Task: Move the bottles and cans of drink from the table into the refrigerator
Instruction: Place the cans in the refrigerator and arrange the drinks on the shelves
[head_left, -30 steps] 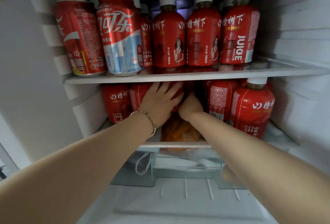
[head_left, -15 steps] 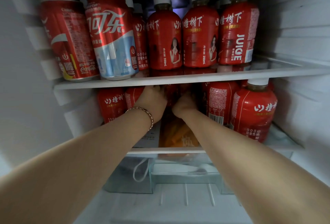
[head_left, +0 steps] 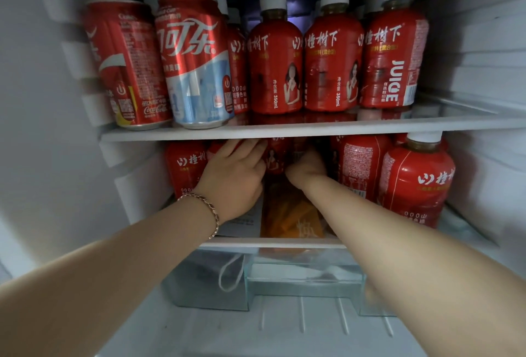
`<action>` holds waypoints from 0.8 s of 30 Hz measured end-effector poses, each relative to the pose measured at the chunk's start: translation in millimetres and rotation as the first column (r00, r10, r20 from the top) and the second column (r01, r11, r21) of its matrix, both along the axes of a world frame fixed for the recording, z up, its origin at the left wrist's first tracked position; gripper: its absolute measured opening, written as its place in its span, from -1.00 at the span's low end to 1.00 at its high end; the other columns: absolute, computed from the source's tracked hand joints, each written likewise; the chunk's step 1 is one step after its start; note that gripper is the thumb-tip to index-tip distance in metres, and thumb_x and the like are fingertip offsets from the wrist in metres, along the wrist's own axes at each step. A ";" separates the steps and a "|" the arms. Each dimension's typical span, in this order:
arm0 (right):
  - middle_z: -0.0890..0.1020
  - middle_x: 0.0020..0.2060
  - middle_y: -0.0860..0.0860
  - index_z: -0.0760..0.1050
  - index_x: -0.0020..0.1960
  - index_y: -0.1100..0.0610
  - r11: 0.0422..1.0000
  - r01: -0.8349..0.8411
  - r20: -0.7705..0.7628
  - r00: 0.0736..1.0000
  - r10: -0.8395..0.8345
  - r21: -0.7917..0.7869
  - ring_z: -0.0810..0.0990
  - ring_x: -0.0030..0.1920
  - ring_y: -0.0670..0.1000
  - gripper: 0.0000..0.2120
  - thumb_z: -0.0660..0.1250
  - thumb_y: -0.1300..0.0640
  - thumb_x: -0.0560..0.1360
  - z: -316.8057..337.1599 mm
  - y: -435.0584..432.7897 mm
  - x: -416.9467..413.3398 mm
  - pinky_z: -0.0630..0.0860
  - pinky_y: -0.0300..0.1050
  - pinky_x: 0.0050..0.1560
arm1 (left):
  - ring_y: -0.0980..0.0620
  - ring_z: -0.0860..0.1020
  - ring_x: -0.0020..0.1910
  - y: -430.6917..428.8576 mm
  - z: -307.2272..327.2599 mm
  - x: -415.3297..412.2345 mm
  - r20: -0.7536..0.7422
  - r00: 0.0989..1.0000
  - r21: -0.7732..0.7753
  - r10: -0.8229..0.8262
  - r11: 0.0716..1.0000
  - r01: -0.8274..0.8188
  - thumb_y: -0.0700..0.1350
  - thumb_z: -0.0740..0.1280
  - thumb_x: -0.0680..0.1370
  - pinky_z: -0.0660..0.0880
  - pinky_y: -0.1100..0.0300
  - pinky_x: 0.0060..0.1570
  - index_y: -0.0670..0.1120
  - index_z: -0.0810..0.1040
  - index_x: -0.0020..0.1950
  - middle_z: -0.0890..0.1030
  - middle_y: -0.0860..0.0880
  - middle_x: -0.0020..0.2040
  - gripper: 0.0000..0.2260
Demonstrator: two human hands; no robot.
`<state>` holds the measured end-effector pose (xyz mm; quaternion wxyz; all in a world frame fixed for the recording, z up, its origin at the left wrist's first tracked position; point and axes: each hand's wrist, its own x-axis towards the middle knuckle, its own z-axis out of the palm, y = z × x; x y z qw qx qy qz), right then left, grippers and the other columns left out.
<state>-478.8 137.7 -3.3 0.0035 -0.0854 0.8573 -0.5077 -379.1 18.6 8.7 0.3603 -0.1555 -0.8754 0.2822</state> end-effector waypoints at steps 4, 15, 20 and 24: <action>0.46 0.27 0.14 0.32 0.39 0.17 1.000 -0.008 0.081 0.997 0.009 -0.015 0.46 0.28 0.11 -0.58 0.25 0.12 0.56 7.0 -0.3 -2.9 0.41 -0.08 0.30 | -0.19 0.52 0.20 -3.8 -2.1 6.4 0.004 1.000 0.025 0.007 1.000 -0.007 -0.10 0.12 0.41 0.16 -0.03 0.34 -0.25 0.66 -0.10 0.60 -0.22 0.14 -0.63; 0.51 0.21 0.10 0.35 0.33 0.09 0.973 -0.166 0.008 0.986 0.167 0.160 0.50 0.23 0.10 -0.62 0.28 0.06 0.54 -8.9 -21.2 10.8 0.45 -0.02 0.25 | -0.13 0.41 0.28 -11.6 -14.3 19.6 -0.160 0.986 -0.022 -0.048 0.999 0.045 -0.10 0.18 0.47 0.15 -0.15 0.35 -0.17 0.65 -0.04 0.57 -0.16 0.21 -0.72; 0.12 0.49 0.16 -0.08 0.54 0.13 0.992 -0.078 0.022 0.997 0.076 0.101 0.21 0.46 0.18 -0.16 0.37 -0.02 0.47 -9.0 -26.6 0.3 0.25 0.11 0.42 | -0.13 0.31 0.30 -19.1 -22.5 28.2 -0.244 0.969 0.169 0.022 0.985 0.020 0.03 0.20 0.46 0.17 -0.26 0.31 -0.14 0.50 0.25 0.36 -0.17 0.34 -0.57; 0.19 0.48 0.13 -0.13 0.54 0.09 0.995 -0.101 0.083 0.992 0.099 0.017 0.25 0.45 0.14 -0.02 0.45 -0.05 0.39 -4.5 -33.1 -6.2 0.29 0.05 0.41 | -0.20 0.24 0.29 -17.5 -25.6 32.0 -0.270 0.960 0.365 0.078 0.931 0.027 0.14 0.22 0.38 0.25 -0.29 0.24 -0.12 0.28 0.36 0.23 -0.14 0.32 -0.39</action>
